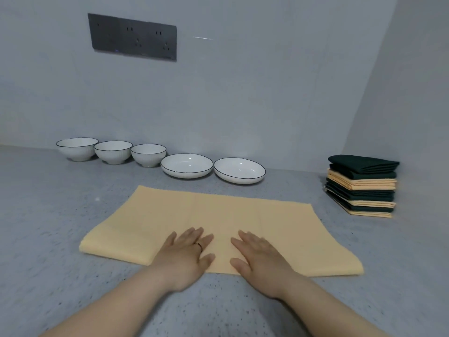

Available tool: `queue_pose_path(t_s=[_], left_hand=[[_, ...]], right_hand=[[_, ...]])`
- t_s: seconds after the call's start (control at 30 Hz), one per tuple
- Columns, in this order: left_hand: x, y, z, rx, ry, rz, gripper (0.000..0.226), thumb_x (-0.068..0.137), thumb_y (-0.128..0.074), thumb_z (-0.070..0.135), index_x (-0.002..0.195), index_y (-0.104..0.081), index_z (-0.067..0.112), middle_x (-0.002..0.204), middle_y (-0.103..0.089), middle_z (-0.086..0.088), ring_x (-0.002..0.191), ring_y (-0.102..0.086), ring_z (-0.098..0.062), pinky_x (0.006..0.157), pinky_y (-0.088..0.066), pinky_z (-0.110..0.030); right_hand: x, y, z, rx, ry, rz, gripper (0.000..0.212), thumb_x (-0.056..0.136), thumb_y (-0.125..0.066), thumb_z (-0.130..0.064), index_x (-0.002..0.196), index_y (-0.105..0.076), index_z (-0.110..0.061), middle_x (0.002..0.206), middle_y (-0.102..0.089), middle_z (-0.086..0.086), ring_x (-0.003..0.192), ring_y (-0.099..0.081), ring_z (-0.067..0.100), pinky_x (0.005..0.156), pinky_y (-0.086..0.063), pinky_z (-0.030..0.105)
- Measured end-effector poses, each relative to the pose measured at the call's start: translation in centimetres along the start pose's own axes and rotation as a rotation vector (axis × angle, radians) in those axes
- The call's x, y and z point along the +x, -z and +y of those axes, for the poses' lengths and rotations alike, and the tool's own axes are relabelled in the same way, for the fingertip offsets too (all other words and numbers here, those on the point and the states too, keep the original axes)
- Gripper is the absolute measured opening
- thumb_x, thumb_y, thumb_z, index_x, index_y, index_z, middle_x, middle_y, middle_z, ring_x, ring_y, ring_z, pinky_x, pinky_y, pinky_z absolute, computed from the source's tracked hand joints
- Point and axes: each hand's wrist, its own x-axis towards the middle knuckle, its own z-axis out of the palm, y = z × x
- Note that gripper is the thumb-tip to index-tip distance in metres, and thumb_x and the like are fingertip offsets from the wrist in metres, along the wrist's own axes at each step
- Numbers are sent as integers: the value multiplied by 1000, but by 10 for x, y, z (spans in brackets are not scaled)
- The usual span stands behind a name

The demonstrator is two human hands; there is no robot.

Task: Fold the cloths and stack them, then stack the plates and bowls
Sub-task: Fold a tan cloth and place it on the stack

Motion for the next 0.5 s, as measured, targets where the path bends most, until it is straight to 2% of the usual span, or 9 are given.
queue_pose_path(t_s=[0.13, 0.2, 0.23, 0.27, 0.3, 0.33, 0.4, 0.47, 0.5], left_hand=[[-10, 12, -53, -5, 199, 33, 55, 98, -16, 47, 148, -3, 28, 157, 6, 5, 145, 5, -11, 117, 0, -35], [-16, 16, -76, 2, 290, 43, 55, 98, -15, 47, 148, -2, 28, 157, 5, 4, 145, 3, -12, 117, -2, -34], [-19, 16, -83, 9, 321, 48, 56, 98, -15, 48, 148, -3, 27, 157, 5, 4, 145, 2, -13, 118, -2, -34], [-20, 17, -88, 15, 338, 54, 56, 98, -15, 49, 148, -3, 27, 157, 4, 4, 145, 2, -13, 118, -2, -34], [-20, 16, -90, 20, 347, 57, 57, 97, -15, 50, 148, -3, 27, 157, 4, 4, 145, 2, -13, 118, -2, -35], [-20, 16, -91, 26, 349, 56, 57, 97, -14, 50, 148, -3, 27, 157, 4, 4, 145, 2, -14, 118, -2, -35], [-19, 16, -90, 28, 351, 41, 57, 97, -13, 50, 148, -1, 27, 157, 5, 3, 145, 3, -14, 118, -1, -36], [-17, 15, -89, 41, 353, 34, 57, 97, -11, 49, 148, 0, 26, 157, 7, 2, 145, 4, -15, 118, -1, -37], [-17, 15, -88, 46, 357, 27, 57, 98, -11, 49, 148, 1, 26, 157, 7, 2, 145, 5, -16, 118, 0, -38]], right_hand=[[-21, 11, 41, -13, -155, -13, 155, 8, 31, -88, 148, -2, -30, 157, 7, -6, 144, 7, 8, 114, 6, 23], [-35, 18, 63, 3, -241, -11, 152, 13, 28, -91, 148, -1, -28, 156, 7, -7, 144, 7, 8, 114, 4, 24], [-41, 21, 71, 20, -275, -4, 141, 25, 22, -94, 148, 0, -27, 156, 7, -7, 144, 6, 9, 115, 4, 24], [-45, 22, 79, 30, -300, 4, 119, 50, 11, -93, 148, 1, -26, 156, 6, -6, 144, 6, 10, 115, 3, 25], [-48, 24, 83, 19, -316, 12, 91, 76, -3, -79, 148, 1, -24, 157, 6, -5, 145, 5, 10, 116, 2, 25], [-50, 25, 87, 22, -331, 23, 69, 92, -14, -61, 148, 0, -23, 157, 5, -4, 145, 4, 11, 116, 1, 25], [-54, 26, 90, 63, -332, 60, 57, 99, -25, -42, 148, -5, -21, 157, -1, -3, 145, -1, 12, 115, -2, 24], [-57, 28, 83, 150, -266, 174, 55, 98, -33, -38, 146, -16, -21, 155, -11, -6, 144, -8, 9, 113, -6, 19], [-57, 30, 73, 166, -196, 208, 56, 95, -36, -43, 145, -21, -22, 152, -14, -11, 142, -11, 5, 110, -5, 14]])
